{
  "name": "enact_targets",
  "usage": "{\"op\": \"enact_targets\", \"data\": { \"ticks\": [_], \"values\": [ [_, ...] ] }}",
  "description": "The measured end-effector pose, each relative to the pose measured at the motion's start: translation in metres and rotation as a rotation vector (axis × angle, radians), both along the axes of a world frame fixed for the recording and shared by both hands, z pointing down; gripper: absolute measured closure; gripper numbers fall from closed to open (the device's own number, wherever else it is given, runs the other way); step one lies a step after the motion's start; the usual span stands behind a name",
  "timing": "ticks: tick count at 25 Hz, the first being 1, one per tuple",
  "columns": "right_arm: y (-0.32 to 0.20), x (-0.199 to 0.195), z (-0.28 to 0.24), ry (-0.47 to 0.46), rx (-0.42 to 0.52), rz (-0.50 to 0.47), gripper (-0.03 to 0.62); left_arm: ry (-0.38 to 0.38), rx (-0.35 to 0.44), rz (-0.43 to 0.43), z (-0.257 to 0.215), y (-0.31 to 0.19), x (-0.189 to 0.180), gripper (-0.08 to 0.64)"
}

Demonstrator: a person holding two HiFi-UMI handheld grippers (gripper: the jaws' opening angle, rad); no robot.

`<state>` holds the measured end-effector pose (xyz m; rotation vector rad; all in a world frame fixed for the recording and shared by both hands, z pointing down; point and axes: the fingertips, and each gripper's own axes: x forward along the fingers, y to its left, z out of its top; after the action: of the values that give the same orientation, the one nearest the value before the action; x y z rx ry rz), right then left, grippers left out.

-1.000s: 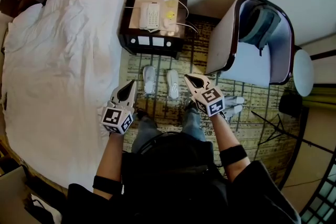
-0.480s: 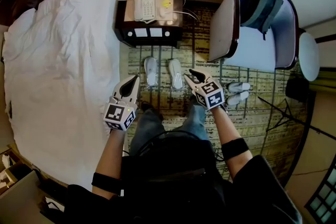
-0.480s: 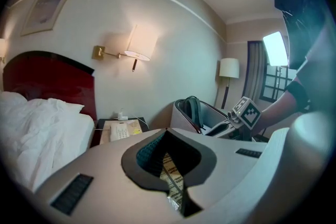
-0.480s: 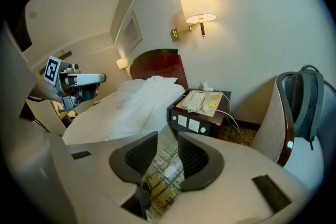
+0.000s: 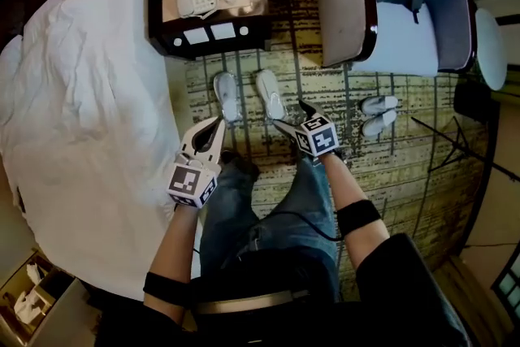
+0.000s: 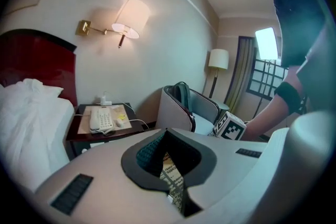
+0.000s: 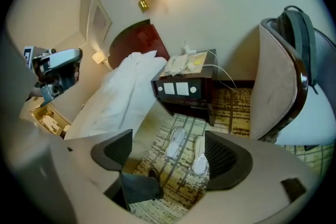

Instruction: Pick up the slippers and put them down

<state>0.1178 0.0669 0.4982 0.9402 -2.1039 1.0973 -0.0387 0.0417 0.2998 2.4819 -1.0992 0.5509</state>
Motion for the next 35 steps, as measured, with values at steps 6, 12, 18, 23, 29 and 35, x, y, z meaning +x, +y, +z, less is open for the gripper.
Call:
{"op": "enact_targets", "data": {
  "ticks": [6, 12, 18, 23, 29, 35],
  "values": [
    [0.007, -0.007, 0.126, 0.015, -0.116, 0.046, 0.127, 0.021, -0.039, 0.005, 0.094, -0.01, 0.01, 0.558],
    [0.019, -0.012, 0.273, 0.019, -0.2, 0.02, 0.126, 0.009, -0.038, 0.037, 0.224, -0.021, 0.025, 0.558],
    [0.028, -0.011, 0.402, 0.0, -0.255, 0.03, 0.127, 0.038, -0.067, 0.07, 0.334, -0.037, 0.067, 0.558],
    [0.044, -0.009, 0.49, -0.045, -0.299, 0.045, 0.126, 0.046, -0.096, 0.096, 0.422, -0.035, 0.089, 0.558],
    [0.048, -0.005, 0.556, -0.077, -0.314, 0.077, 0.124, 0.03, -0.128, 0.13, 0.504, -0.022, 0.095, 0.558],
    [0.053, -0.008, 0.603, -0.141, -0.319, 0.076, 0.135, 0.015, -0.15, 0.13, 0.561, -0.016, 0.097, 0.558]
  ]
}}
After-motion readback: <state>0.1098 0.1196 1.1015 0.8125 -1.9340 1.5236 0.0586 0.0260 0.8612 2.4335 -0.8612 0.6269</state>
